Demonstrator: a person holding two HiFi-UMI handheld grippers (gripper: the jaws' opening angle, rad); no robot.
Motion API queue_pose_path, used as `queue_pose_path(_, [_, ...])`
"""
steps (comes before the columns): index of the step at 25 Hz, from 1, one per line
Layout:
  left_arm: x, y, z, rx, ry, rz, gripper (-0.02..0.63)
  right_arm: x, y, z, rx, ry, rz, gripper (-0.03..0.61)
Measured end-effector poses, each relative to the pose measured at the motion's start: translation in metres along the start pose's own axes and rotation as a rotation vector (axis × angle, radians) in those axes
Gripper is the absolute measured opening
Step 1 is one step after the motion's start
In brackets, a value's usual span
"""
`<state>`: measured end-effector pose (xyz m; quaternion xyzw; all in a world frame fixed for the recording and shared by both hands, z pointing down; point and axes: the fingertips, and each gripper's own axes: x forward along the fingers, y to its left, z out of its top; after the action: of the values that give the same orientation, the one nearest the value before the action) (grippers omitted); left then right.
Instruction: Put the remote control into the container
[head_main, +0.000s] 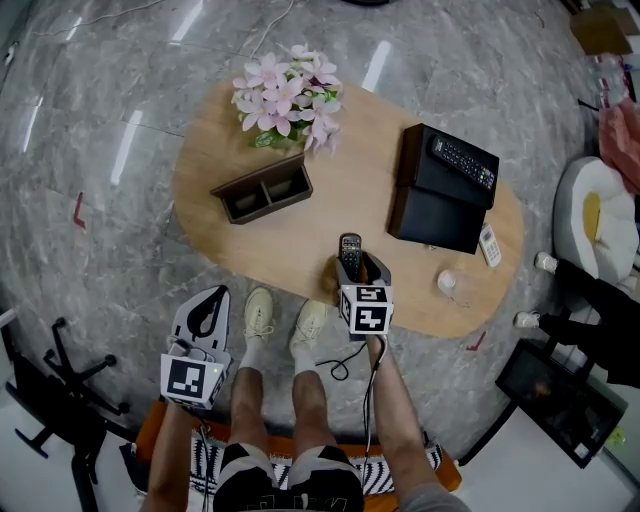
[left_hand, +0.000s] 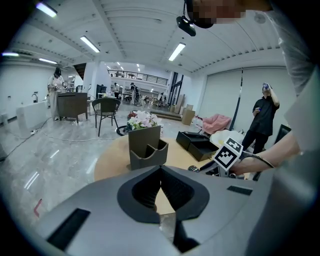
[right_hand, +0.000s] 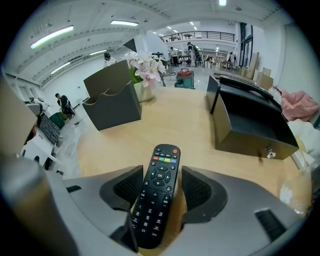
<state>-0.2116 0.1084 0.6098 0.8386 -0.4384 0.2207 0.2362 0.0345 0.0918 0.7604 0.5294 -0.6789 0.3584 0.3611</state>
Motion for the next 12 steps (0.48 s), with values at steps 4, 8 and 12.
queue_pose_path(4, [0.0002,0.0037,-0.0004,-0.003,0.006,0.005,0.006,0.0043,0.0020,-0.0019,-0.006,0.024,-0.001,0.239])
queue_pose_path(8, [0.0014,0.0047,0.0017,-0.004,0.006,0.006,0.006,0.0064,0.0021,-0.0027,-0.003,0.037,-0.011,0.238])
queue_pose_path(12, [0.0020,0.0054,0.0007,-0.004,0.008,0.003,0.008,0.0056,-0.0012,-0.0023,0.007,0.026,-0.026,0.219])
